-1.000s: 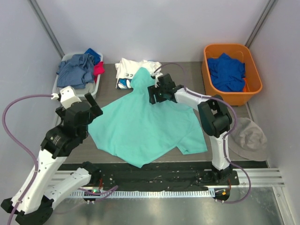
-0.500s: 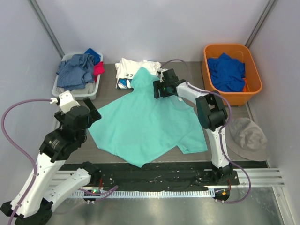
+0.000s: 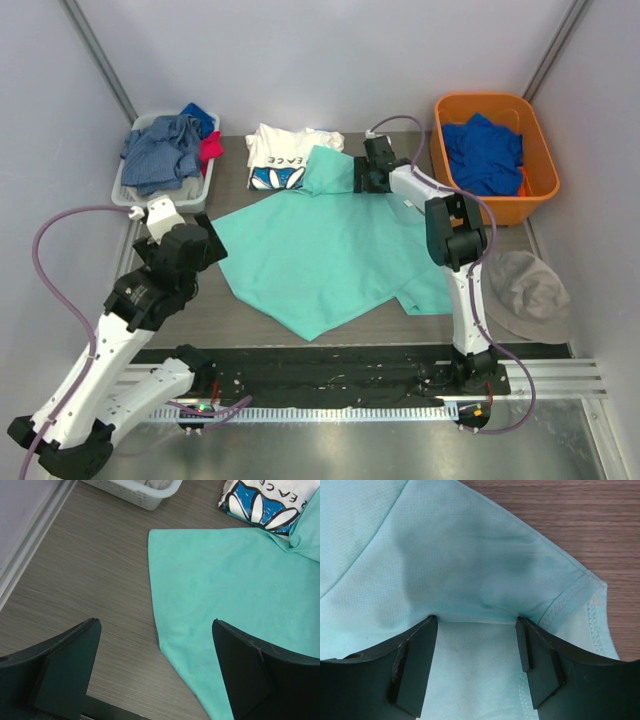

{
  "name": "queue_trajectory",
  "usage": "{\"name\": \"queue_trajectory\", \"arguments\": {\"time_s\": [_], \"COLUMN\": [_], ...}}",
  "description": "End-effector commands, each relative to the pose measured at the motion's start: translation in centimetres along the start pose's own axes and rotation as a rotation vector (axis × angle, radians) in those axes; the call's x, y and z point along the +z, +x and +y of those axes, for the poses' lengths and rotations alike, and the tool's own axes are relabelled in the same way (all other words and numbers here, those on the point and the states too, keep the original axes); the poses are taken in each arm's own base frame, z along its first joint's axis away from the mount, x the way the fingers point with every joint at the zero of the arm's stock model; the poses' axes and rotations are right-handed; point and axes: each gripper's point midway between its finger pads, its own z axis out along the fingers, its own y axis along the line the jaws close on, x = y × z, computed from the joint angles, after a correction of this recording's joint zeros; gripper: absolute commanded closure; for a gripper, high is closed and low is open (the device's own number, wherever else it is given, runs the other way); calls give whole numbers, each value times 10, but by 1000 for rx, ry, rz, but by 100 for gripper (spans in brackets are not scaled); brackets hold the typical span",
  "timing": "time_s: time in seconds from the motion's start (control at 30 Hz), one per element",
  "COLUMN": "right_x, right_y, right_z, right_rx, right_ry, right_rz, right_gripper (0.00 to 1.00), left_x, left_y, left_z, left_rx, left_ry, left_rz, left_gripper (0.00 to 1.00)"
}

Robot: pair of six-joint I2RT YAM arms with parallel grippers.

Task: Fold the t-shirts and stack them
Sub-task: Flatten the tshirt out

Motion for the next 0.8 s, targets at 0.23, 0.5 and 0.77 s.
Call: {"name": "queue_trajectory", "arguments": {"time_s": [0.23, 0.5, 0.77], "right_x": [-43, -120, -159], "right_y": [-28, -31, 63], "right_z": [-1, 71, 156], "right_rx": [3, -182, -418], "right_ry": [29, -204, -359], "right_rz": [-88, -138, -8], "right_gripper": [27, 26, 26], "left_x": [16, 17, 15], "left_y": [27, 30, 37], "left_z": [-20, -22, -18], "left_rx": [-28, -41, -52], "left_ry": [49, 60, 63], "left_rz": [63, 63, 74], "left_gripper": [0, 0, 0]}}
